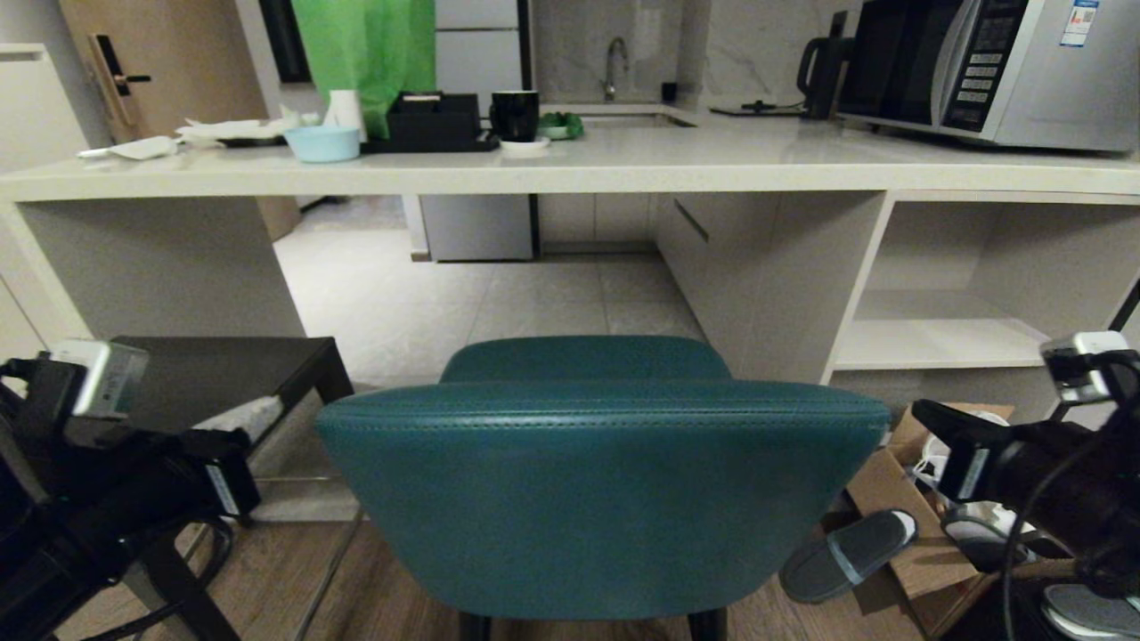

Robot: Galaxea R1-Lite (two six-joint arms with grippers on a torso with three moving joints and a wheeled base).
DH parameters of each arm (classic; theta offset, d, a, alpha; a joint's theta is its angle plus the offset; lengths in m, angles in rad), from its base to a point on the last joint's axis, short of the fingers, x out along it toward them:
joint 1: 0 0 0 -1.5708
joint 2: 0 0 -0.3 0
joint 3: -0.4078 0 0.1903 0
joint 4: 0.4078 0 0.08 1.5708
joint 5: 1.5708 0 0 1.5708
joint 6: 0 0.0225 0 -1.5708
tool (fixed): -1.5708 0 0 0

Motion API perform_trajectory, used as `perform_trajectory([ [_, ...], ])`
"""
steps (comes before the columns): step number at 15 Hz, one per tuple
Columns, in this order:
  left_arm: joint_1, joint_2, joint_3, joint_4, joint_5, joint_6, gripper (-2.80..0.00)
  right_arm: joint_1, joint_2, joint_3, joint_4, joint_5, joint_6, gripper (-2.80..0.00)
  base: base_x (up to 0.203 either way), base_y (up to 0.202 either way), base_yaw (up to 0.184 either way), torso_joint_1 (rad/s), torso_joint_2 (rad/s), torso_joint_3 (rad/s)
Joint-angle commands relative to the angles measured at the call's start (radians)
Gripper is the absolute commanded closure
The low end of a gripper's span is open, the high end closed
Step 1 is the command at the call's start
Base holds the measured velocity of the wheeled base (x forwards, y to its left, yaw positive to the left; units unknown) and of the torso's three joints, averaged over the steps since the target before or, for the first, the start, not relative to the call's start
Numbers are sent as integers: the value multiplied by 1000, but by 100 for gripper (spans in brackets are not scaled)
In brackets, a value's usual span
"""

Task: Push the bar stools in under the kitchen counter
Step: Push the blue chair back under the dining table

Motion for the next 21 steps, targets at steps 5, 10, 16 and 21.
perform_trajectory([
  [5,-134,225,84,-240,66,-16,0,128,236,35,-158,-47,17,0,0,0,0,0,0,0],
  [10,-192,238,79,-240,70,-43,0,204,341,10,-296,-53,1,0,0,0,0,0,0,0],
  [16,-299,276,60,-244,120,-48,0,279,346,6,-300,-56,-46,0,0,0,0,0,0,0],
  [21,-299,296,44,-243,129,-42,0,275,347,5,-301,-56,-43,0,0,0,0,0,0,0],
])
